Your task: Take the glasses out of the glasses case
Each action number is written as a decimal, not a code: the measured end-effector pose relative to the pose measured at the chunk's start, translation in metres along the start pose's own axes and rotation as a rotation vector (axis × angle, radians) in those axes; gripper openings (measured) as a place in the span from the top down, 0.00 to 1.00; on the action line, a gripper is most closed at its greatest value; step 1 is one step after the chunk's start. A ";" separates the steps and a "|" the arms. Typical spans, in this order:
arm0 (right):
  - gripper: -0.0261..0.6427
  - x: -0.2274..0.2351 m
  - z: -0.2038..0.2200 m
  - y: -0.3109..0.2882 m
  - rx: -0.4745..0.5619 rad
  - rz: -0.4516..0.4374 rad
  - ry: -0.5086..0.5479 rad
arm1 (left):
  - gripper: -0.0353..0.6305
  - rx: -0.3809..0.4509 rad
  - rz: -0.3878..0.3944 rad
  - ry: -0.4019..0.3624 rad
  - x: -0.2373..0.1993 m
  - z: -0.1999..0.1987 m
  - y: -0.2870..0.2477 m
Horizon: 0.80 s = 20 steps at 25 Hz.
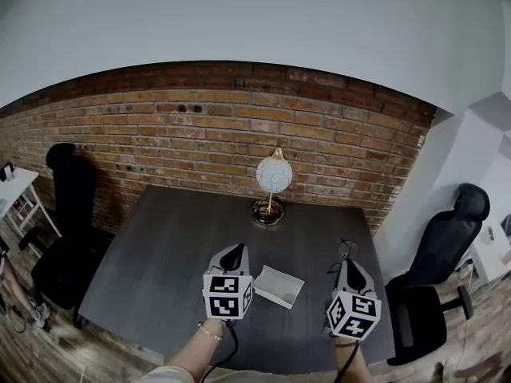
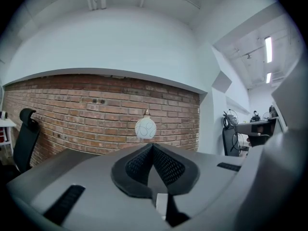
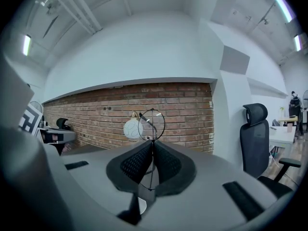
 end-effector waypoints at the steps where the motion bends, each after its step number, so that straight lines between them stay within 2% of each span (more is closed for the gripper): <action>1: 0.90 0.001 0.000 0.000 0.000 0.000 -0.001 | 0.93 -0.001 -0.002 -0.002 0.000 0.000 0.000; 20: 0.90 0.007 0.004 0.008 -0.006 -0.004 -0.019 | 0.93 0.010 0.003 -0.009 0.008 -0.002 0.000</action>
Point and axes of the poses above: the fingertips, and each gripper's own axes: y backward along the fingers, x to its right, z out of its underside, the point moved 8 cm from there along y, backward along the fingers, and after that the axes turned 6 degrees about -x, right-handed, at the moved point
